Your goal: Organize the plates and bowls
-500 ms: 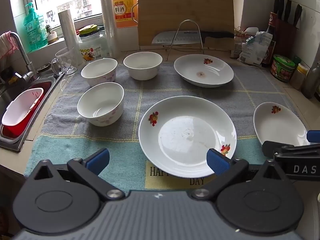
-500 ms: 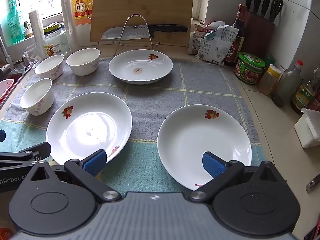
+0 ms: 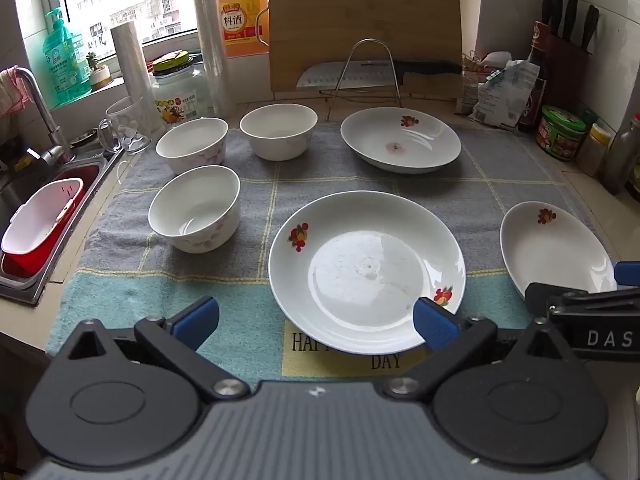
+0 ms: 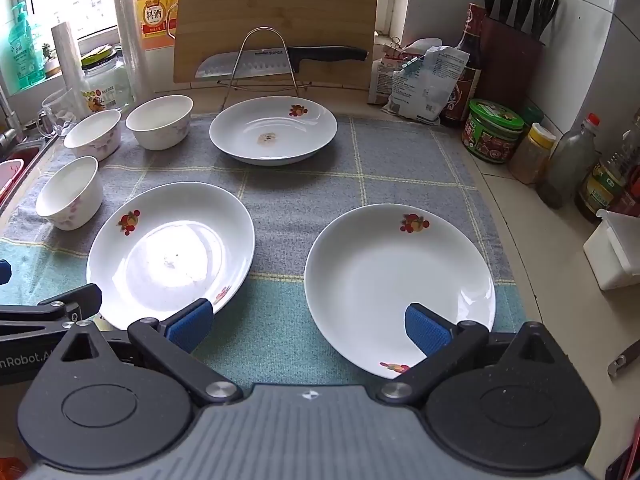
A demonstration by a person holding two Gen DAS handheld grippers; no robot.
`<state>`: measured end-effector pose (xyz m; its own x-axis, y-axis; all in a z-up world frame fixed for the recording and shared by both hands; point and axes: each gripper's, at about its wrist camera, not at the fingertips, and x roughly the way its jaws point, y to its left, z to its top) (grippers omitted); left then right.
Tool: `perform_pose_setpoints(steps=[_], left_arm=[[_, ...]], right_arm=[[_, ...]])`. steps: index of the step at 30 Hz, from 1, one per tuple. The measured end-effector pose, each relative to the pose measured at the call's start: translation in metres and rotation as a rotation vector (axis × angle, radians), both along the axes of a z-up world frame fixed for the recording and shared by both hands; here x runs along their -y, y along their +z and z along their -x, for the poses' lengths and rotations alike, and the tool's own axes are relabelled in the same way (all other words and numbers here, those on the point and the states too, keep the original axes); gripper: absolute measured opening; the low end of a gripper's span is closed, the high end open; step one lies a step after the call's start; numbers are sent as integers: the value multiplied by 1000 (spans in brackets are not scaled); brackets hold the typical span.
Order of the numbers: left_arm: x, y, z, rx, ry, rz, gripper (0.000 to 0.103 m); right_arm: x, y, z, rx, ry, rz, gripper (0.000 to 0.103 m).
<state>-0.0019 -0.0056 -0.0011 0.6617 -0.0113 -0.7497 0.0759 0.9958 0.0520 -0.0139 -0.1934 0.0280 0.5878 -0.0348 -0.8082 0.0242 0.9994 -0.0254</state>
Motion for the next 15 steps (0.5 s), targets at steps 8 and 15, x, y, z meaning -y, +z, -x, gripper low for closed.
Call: perform_pose_setpoints(steps=[8,15], left_arm=[[3,0,1,-1,-1,2,102],[7,1,3,1,-10,14,102]], right_arm=[[-2,1,-2,-1,0,-1,103],[5,-1,2,-3,-12,4,103]])
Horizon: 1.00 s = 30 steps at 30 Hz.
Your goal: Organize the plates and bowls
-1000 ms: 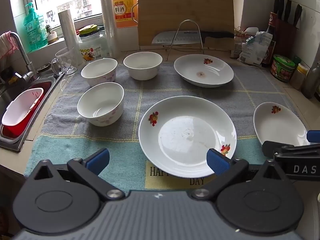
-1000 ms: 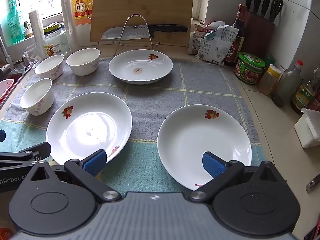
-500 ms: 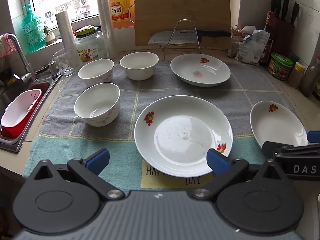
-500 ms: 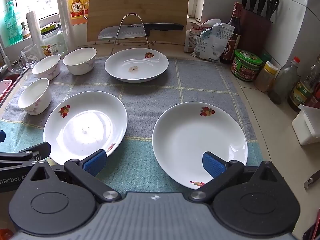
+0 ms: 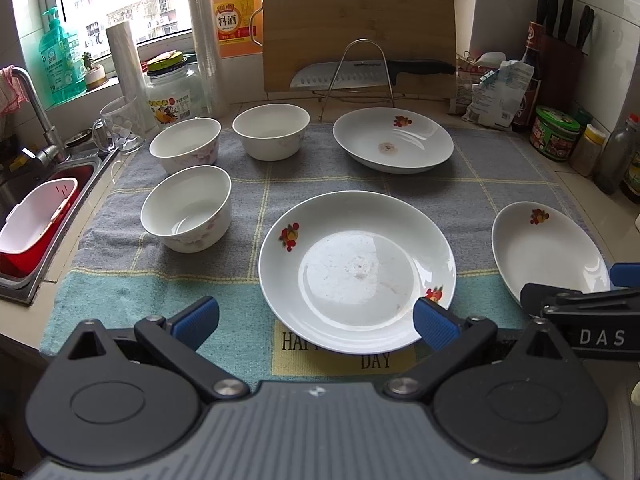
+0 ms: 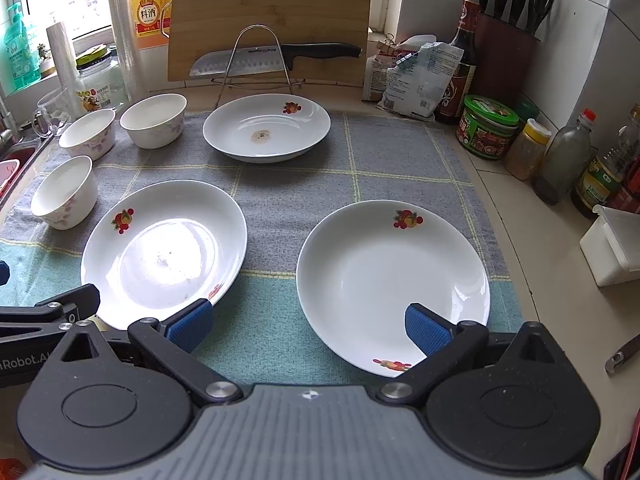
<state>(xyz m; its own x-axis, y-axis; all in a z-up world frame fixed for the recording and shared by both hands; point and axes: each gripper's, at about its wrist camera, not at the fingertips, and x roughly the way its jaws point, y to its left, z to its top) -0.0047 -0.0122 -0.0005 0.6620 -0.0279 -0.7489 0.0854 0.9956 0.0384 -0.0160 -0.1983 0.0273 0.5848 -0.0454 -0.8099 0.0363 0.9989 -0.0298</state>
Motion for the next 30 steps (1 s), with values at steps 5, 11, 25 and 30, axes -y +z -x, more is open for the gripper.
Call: perform_pose_setpoints(steps=[5,11,25,30], left_arm=[[1,1,-1,-1,0,2,102],[2,2,-2,-1,3,4,102],[1,2,-2,-3,6,6,102],[0,2,-2,-4,6,6,102]], right_arm=[[-2,1,-1,-5,-3,11,103],[-2,2,-3,-6,-2,12,103],[-1,2,-3,-6,-1,12,103],[-2,2,-4,-6,-1,13,103]])
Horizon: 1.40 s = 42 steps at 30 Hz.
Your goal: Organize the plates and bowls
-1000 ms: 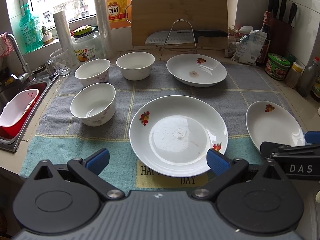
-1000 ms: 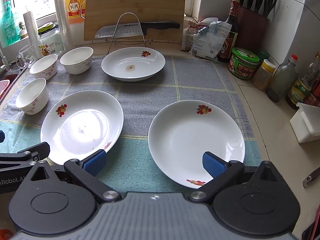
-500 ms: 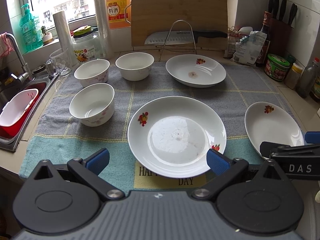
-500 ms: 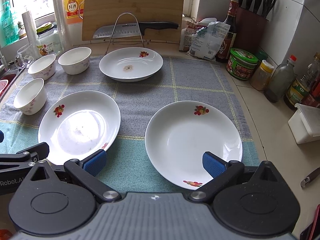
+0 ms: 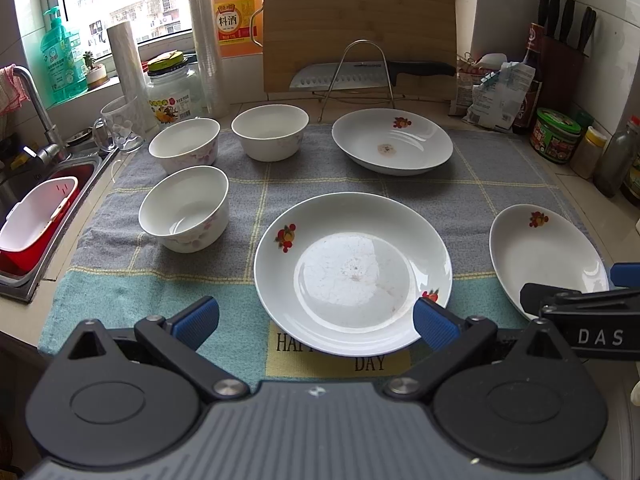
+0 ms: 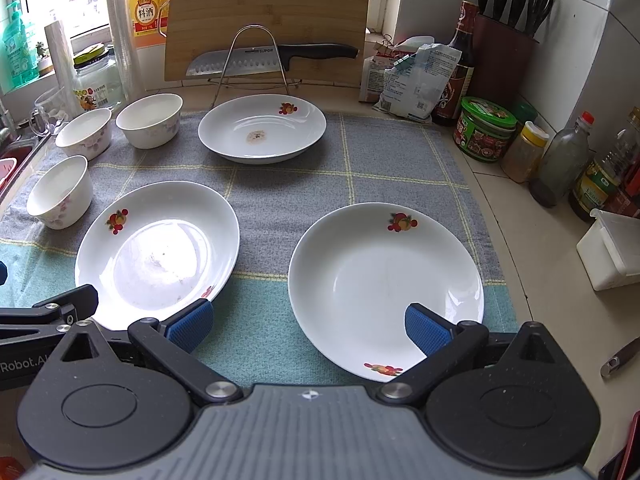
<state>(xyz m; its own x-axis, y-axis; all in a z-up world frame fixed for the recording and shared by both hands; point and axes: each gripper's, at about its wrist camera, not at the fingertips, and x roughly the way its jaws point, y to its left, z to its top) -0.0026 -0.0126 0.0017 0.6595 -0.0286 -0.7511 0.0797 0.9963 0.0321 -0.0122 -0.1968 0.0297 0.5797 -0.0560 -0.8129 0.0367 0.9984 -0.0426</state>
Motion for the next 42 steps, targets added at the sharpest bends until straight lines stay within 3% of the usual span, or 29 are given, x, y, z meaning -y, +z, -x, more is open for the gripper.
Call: perform_pose_setpoints(steps=[42], left_arm=[[31,9,12,36,28,-14,102]], right_arm=[[29,3,6,53,63,-33,103]])
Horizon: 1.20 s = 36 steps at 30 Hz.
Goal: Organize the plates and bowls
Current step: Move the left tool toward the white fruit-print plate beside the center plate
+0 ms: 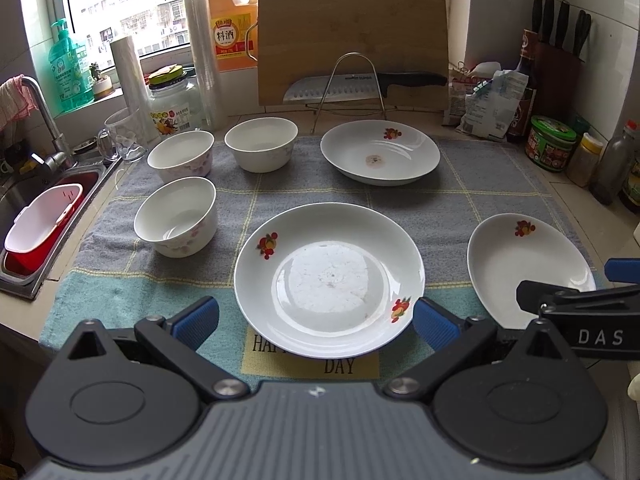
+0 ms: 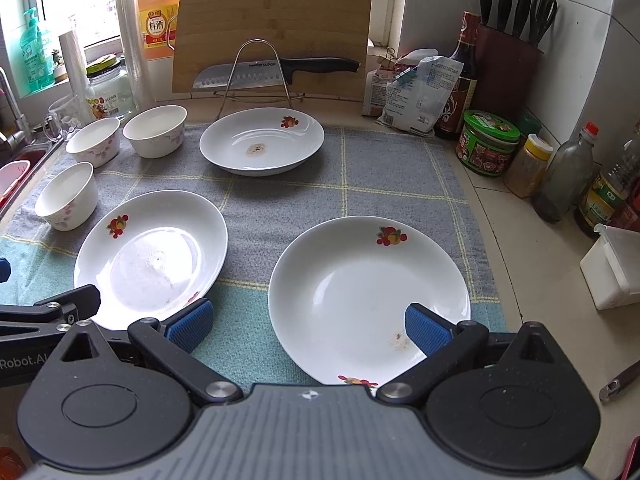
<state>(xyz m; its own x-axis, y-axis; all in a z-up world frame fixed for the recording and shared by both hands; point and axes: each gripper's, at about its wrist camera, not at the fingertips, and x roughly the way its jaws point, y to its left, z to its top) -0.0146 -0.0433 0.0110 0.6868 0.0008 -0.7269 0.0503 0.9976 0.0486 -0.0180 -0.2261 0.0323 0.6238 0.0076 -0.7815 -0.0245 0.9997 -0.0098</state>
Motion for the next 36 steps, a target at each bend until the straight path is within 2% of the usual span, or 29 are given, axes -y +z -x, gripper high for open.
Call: perform_pose_setpoints(steps=[5,12,19,28,36], left_arm=[[9,2,0,19,-10,10,102],[20,4,2,44,-50,52,102],[33,1,2,76,-85,65,102],[45,-11,0,44,-122,83,102],[49,-16,0,22,-141,76,102]], right_arm=[[13,2,4,33,20,-21,103],[32,1,17,111,108,-35,103],[58,-13,26,137,148,-41,103],[83,-52,38,84,148,-44,103],[87,-85,35,33,154,-49,103]])
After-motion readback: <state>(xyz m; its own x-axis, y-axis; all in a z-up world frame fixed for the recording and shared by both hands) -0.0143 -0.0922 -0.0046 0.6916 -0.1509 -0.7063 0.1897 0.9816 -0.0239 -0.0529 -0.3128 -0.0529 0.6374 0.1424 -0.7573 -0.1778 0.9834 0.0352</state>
